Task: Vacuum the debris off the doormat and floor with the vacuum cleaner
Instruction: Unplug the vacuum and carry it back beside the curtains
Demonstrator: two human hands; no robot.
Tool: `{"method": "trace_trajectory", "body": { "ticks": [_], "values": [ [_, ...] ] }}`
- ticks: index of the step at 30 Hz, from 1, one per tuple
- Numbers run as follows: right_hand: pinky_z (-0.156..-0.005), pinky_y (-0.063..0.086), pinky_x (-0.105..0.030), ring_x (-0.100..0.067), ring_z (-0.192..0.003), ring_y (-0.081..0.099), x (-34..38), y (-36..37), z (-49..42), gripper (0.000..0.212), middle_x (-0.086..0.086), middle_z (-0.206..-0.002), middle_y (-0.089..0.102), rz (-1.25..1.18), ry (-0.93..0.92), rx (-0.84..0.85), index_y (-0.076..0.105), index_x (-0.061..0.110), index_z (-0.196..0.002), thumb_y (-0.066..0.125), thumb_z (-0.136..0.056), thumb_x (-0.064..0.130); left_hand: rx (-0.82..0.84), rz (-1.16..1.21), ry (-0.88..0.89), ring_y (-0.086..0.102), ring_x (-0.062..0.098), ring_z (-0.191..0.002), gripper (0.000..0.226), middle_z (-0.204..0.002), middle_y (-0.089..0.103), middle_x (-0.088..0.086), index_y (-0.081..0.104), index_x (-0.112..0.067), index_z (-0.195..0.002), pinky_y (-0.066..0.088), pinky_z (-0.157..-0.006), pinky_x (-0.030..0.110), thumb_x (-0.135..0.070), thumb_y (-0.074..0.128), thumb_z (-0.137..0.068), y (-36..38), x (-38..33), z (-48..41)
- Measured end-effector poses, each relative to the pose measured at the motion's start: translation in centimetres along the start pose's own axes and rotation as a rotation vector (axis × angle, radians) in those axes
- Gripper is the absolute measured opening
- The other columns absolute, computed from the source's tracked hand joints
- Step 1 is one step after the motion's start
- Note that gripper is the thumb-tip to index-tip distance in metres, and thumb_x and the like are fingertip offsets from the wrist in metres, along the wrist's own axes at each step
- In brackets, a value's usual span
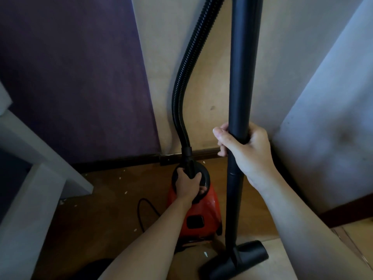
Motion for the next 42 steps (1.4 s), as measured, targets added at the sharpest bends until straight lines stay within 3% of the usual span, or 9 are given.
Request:
{"method": "trace_trajectory", "body": {
  "ticks": [4, 9, 12, 16, 19, 25, 30, 34, 42],
  "values": [
    [-0.055, 0.059, -0.040, -0.016, -0.047, 0.054, -0.1, 0.4, 0.3, 0.019, 0.002, -0.054, 0.054, 0.020, 0.004, -0.035, 0.062, 0.010, -0.086, 0.075, -0.091, 0.024, 0.017, -0.012, -0.033, 0.055, 0.013, -0.040, 0.031, -0.082, 0.060, 0.009, 0.042, -0.013, -0.116, 0.048, -0.043, 0.025, -0.023, 0.062, -0.094, 0.2, 0.1, 0.2],
    [-0.074, 0.056, -0.025, -0.013, -0.072, 0.064, -1.3, 0.6, 0.8, 0.024, 0.002, -0.073, 0.062, 0.099, 0.000, 0.111, 0.069, 0.020, -0.099, 0.076, -0.087, 0.000, 0.023, -0.102, -0.033, 0.050, 0.016, -0.039, 0.030, -0.072, 0.058, 0.010, 0.043, -0.008, -0.116, 0.043, -0.040, 0.026, -0.022, 0.059, -0.094, 0.1, 0.4, 0.7],
    [-0.075, 0.053, -0.017, -0.007, -0.078, 0.066, -2.1, 0.6, 1.5, 0.013, -0.001, -0.078, 0.067, 0.105, 0.031, 0.130, 0.074, 0.018, -0.092, 0.078, -0.087, 0.007, 0.022, -0.101, -0.031, 0.050, 0.017, -0.040, 0.027, -0.073, 0.058, 0.011, 0.045, -0.008, -0.114, 0.043, -0.041, 0.026, -0.018, 0.058, -0.093, -0.2, 0.6, 0.9],
    [-0.074, 0.060, -0.037, -0.018, -0.062, 0.062, -3.4, 1.1, 2.4, 0.029, -0.007, -0.063, 0.061, 0.063, 0.099, 0.116, 0.065, 0.007, -0.080, 0.073, -0.093, 0.033, -0.013, -0.029, -0.053, 0.053, 0.017, -0.047, 0.025, -0.071, 0.058, 0.010, 0.045, -0.008, -0.116, 0.048, -0.047, 0.028, -0.012, 0.057, -0.093, -1.0, 0.9, 0.8],
    [-0.062, 0.058, -0.035, -0.018, -0.049, 0.055, -3.6, 1.1, 2.5, 0.041, -0.008, -0.052, 0.053, 0.032, 0.123, 0.062, 0.058, 0.010, -0.071, 0.073, -0.091, 0.042, -0.006, -0.027, -0.057, 0.051, 0.017, -0.048, 0.032, -0.074, 0.057, 0.011, 0.042, -0.011, -0.122, 0.046, -0.046, 0.028, -0.013, 0.056, -0.094, -1.2, 1.2, 1.0],
    [-0.055, 0.049, -0.035, -0.018, -0.048, 0.049, -3.2, 1.4, 1.4, 0.013, -0.005, -0.054, 0.049, -0.041, 0.066, 0.093, 0.055, 0.004, -0.077, 0.064, -0.082, 0.011, 0.019, -0.108, -0.069, 0.050, 0.016, -0.047, 0.029, -0.077, 0.059, 0.008, 0.048, -0.013, -0.122, 0.043, -0.041, 0.024, -0.018, 0.055, -0.095, -2.6, 1.1, 2.1],
    [-0.056, 0.049, -0.043, -0.019, -0.048, 0.052, -2.9, 1.5, -0.1, 0.015, -0.005, -0.052, 0.051, 0.032, 0.104, 0.025, 0.060, 0.010, -0.075, 0.066, -0.085, 0.020, 0.024, -0.149, -0.035, 0.047, 0.015, -0.040, 0.022, -0.071, 0.059, 0.006, 0.052, -0.018, -0.116, 0.040, -0.041, 0.027, -0.023, 0.056, -0.095, -6.0, -1.6, 3.5],
    [-0.053, 0.052, -0.048, -0.033, -0.051, 0.057, 1.8, 1.5, -1.1, 0.036, -0.030, -0.061, 0.053, 0.126, 0.097, -0.068, 0.060, -0.007, -0.076, 0.073, -0.093, 0.022, 0.029, -0.238, -0.032, 0.052, 0.014, -0.041, 0.024, -0.077, 0.063, 0.008, 0.049, -0.024, -0.117, 0.042, -0.040, 0.024, -0.025, 0.058, -0.094, -8.5, -6.5, 7.3],
    [-0.049, 0.051, -0.037, -0.024, -0.049, 0.058, 23.2, 1.8, -5.0, 0.028, -0.026, -0.060, 0.055, 0.169, 0.109, -0.161, 0.060, -0.009, -0.078, 0.072, -0.093, 0.011, 0.018, -0.386, 0.065, 0.068, 0.034, -0.095, 0.031, -0.109, 0.066, 0.004, 0.051, -0.025, -0.120, 0.052, -0.060, 0.027, -0.032, 0.061, -0.092, -14.4, -26.7, 20.4]
  ]
}}
Point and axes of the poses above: each hand's wrist, its own z-axis away from the middle knuckle, its own y-axis out of the palm, x = y × z, the point moved 8 cm from there along -z, towards the middle knuckle
